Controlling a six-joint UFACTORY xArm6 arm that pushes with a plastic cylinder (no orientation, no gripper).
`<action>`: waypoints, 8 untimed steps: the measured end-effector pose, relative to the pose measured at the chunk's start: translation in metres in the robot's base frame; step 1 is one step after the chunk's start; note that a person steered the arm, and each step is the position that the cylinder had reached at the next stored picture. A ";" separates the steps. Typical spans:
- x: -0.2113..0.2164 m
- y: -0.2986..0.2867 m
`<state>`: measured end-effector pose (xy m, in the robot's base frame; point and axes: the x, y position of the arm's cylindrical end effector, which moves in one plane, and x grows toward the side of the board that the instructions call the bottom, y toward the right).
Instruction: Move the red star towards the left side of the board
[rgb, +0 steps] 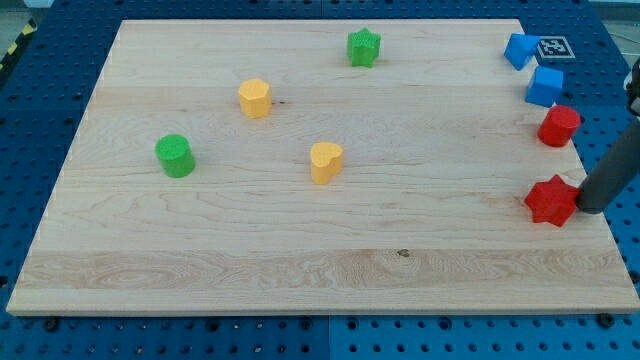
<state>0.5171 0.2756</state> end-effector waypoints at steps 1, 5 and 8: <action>0.000 -0.013; 0.016 -0.020; 0.007 -0.029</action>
